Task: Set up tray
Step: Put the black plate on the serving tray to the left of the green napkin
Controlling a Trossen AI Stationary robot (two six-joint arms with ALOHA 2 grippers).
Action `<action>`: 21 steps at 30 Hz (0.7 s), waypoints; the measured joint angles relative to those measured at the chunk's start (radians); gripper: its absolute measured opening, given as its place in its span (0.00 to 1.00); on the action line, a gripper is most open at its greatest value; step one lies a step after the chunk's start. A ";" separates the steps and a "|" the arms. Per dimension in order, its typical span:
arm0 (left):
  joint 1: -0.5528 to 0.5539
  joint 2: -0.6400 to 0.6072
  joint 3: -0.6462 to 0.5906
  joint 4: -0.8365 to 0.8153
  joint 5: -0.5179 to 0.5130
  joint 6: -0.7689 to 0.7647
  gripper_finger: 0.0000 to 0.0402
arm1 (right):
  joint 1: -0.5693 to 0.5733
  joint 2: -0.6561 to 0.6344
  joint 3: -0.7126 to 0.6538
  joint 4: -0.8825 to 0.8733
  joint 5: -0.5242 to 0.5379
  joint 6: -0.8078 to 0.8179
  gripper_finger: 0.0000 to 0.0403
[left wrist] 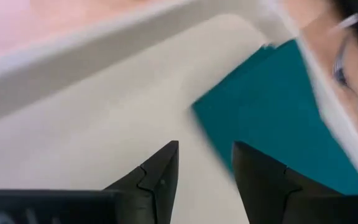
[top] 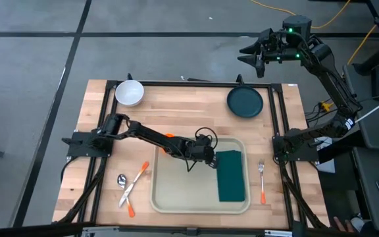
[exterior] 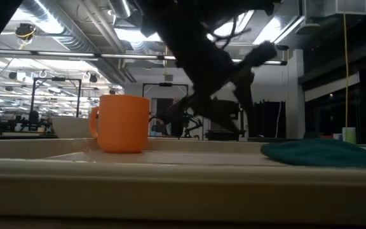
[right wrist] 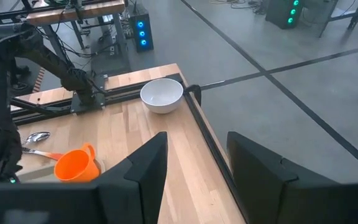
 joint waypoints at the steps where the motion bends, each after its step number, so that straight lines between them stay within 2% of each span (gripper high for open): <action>1: 0.000 -0.013 0.000 -0.021 -0.012 0.005 0.36 | 0.000 0.000 0.000 0.000 0.001 0.001 0.43; 11: 0.007 -0.207 0.000 0.019 -0.152 0.168 0.36 | 0.014 0.000 0.000 -0.001 -0.025 0.020 0.43; 17: -0.001 -0.398 0.000 0.024 -0.282 0.441 0.36 | 0.049 0.000 0.000 -0.002 -0.034 0.020 0.43; 21: -0.015 -0.520 0.000 0.020 -0.361 0.632 0.36 | 0.064 -0.002 0.000 -0.003 -0.137 0.020 0.43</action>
